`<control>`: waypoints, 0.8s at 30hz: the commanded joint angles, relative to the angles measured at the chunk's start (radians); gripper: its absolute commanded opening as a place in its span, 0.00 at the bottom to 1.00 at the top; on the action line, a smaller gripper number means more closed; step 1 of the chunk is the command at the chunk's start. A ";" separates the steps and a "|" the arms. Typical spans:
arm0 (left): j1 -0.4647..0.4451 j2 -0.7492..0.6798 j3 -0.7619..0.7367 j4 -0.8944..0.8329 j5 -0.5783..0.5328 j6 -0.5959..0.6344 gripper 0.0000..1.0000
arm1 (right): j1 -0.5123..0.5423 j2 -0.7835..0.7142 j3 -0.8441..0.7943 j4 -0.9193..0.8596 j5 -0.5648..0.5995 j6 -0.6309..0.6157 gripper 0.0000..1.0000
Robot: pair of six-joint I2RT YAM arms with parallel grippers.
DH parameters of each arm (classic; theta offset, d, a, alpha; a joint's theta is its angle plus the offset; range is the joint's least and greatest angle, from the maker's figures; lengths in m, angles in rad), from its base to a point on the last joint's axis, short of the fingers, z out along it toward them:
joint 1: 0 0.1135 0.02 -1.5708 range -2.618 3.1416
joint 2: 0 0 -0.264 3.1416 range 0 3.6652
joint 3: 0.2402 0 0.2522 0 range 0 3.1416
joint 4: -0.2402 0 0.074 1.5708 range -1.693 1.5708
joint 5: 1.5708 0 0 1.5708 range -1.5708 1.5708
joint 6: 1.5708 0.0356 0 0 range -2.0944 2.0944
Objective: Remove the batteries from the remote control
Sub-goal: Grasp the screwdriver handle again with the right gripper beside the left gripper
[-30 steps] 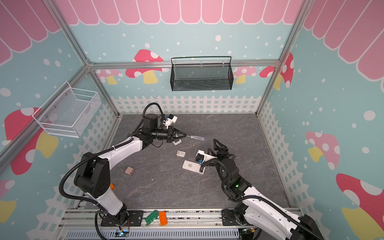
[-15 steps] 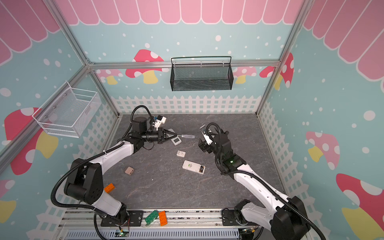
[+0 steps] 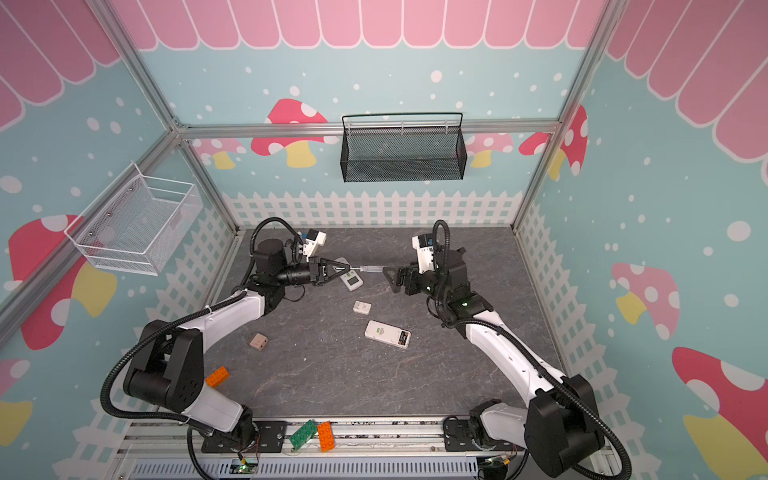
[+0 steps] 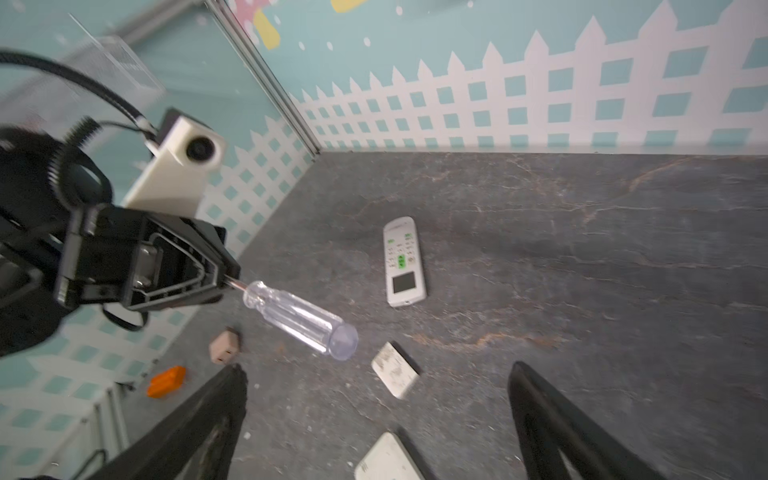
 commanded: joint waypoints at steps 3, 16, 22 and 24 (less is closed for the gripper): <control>-0.004 -0.014 -0.029 0.215 0.048 -0.072 0.00 | -0.084 0.056 -0.094 0.346 -0.319 0.369 0.97; -0.039 0.016 0.000 0.175 0.056 -0.056 0.00 | -0.093 0.235 -0.006 0.581 -0.615 0.577 0.85; -0.059 0.028 0.006 0.169 0.062 -0.044 0.00 | -0.088 0.293 0.033 0.622 -0.696 0.590 0.79; -0.061 0.030 0.013 0.170 0.060 -0.058 0.00 | -0.085 0.314 0.041 0.629 -0.715 0.599 0.75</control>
